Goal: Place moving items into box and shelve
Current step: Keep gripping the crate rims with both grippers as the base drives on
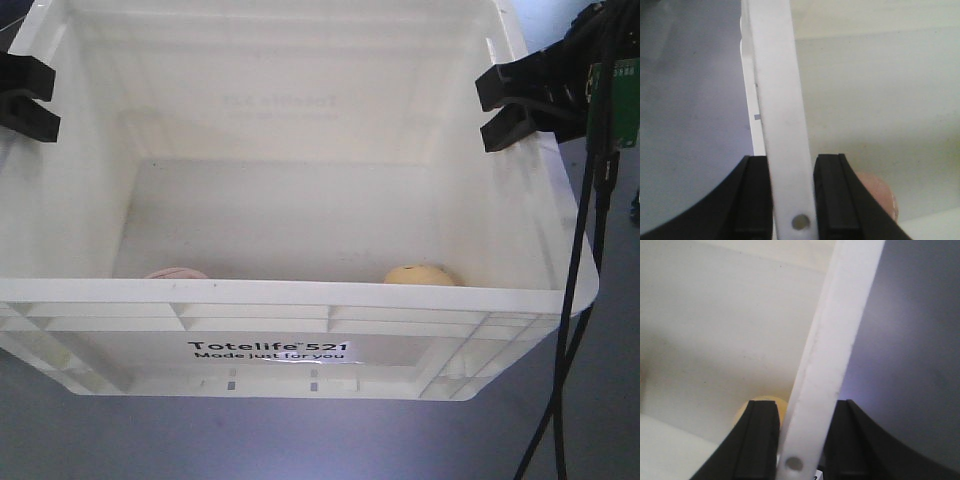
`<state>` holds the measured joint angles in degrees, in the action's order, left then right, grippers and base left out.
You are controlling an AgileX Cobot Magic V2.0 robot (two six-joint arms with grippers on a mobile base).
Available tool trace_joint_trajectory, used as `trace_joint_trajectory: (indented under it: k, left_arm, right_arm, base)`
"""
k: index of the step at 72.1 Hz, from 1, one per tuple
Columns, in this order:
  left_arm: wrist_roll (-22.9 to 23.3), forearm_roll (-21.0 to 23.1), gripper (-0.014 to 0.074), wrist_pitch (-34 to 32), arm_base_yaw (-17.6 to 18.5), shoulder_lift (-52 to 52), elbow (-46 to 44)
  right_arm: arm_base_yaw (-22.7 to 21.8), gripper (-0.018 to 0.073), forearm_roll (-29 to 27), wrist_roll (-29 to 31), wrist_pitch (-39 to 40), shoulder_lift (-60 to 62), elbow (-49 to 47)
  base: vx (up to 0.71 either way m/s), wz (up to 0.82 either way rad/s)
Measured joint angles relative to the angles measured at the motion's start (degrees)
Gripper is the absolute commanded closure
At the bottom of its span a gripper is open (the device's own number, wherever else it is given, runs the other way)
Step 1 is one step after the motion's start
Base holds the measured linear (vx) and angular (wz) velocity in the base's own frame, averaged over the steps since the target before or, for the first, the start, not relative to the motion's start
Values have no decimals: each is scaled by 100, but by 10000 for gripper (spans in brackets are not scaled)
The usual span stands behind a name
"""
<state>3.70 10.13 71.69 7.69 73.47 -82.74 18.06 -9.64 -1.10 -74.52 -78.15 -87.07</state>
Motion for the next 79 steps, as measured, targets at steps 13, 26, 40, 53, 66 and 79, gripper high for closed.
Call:
trace_joint_trajectory:
  k: [13,26,40,53,66,79]
  left_arm:
    - [0,4,613,0,0,0,0]
    - [0,-1,613,0,0,0,0]
    - [0,4,613,0,0,0,0]
    - [0,9,613,0,0,0,0]
    - [0,9,613,0,0,0,0]
    - [0,9,613,0,0,0,0]
  right_arm:
    - [0,571,0,0,0,0,0]
    - [0,571,0,0,0,0,0]
    - [0,571,6,0,-6,0,0]
    - [0,571,6,0,-6,0,0]
    - [0,571,6,0,-10,5,0]
    - [0,571,6,0,-10,5,0]
  base:
    - [30,-53]
    - [30,-53]
    - [31,-53]
    - [33,-45]
    - [35,-30]
    - [38,-15]
